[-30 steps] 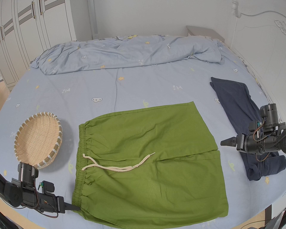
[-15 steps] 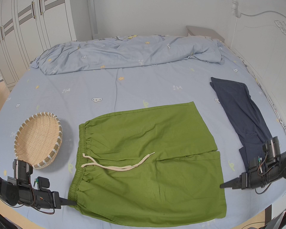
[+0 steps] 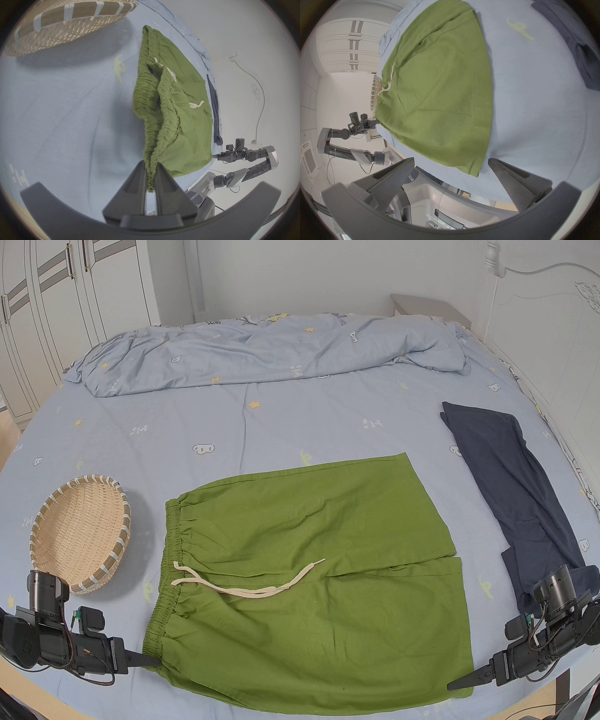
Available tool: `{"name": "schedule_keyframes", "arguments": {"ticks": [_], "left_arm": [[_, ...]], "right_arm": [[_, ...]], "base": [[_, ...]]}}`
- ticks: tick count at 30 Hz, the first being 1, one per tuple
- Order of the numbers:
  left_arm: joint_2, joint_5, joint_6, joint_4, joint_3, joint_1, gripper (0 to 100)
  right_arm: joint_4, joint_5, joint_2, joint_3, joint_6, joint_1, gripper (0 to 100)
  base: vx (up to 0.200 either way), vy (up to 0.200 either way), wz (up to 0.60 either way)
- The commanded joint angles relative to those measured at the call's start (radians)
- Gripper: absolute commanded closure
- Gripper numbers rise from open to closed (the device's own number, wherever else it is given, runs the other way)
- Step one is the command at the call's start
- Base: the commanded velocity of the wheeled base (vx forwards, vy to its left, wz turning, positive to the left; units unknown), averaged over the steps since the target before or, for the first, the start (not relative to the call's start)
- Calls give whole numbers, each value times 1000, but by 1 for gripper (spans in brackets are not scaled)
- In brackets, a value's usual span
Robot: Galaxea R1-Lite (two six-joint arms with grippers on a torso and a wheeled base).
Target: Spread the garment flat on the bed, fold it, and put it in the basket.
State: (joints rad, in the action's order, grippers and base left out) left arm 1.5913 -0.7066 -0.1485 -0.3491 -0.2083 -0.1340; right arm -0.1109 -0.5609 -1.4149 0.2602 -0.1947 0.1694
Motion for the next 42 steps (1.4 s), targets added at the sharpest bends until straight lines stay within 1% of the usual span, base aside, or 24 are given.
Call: {"name": "schedule_keyframes", "arguments": {"ticks": [1, 2, 4, 8, 11, 12, 14, 17, 26, 27, 31, 34, 35, 36, 37, 42], "left_arm": [[7, -1, 0, -1, -5, 7, 100], [9, -1, 0, -1, -5, 8, 100], [9, -1, 0, -1, -6, 8, 100], [12, -1, 0, -1, -6, 8, 100], [13, -1, 0, -1, -6, 11, 100], [13, -1, 1, -1, -6, 11, 100], [13, -1, 1, -1, -6, 11, 100], [13, -1, 0, -1, -6, 11, 100], [19, -1, 0, -1, -13, 8, 100], [19, -1, 0, -1, -13, 8, 100], [19, -1, 0, -1, -13, 7, 100], [19, -1, 1, -1, -13, 4, 100], [19, -1, 0, -1, -13, 4, 100], [18, -1, 1, -1, -13, 4, 100], [18, -1, 0, -1, -13, 4, 100], [16, -1, 0, -1, -8, 2, 100]], "right_arm": [[0, -4, -39, -4, 0, 7, 0], [-3, -4, -75, -3, 1, 10, 0], [-9, -4, -85, -3, 1, 12, 0], [-109, -4, -157, -36, 1, 38, 0], [-173, -31, -176, -58, 0, 39, 0], [-199, -68, -179, -68, 0, 38, 0], [-202, -80, -180, -70, 0, 38, 0], [-204, -82, -182, -70, 0, 36, 0], [-207, -86, -179, -98, 1, -1, 0], [-207, -86, -179, -98, 1, -1, 100], [-207, -88, -180, -105, 11, -31, 100], [-207, -90, -179, -130, 60, -79, 100], [-207, -90, -179, -131, 63, -82, 100], [-204, -91, -177, -150, 106, -117, 100], [-204, -90, -176, -157, 123, -134, 100], [-197, -90, -142, -157, 129, -157, 100]], "base": [[0, 0, 0], [0, 0, 0], [0, 0, 0], [0, 0, 0], [0, 0, 0], [0, 0, 0], [0, 0, 0], [0, 0, 0], [0, 0, 0], [0, 0, 0], [0, 0, 0], [0, 0, 0], [0, 0, 0], [0, 0, 0], [0, 0, 0], [0, 0, 0]]}}
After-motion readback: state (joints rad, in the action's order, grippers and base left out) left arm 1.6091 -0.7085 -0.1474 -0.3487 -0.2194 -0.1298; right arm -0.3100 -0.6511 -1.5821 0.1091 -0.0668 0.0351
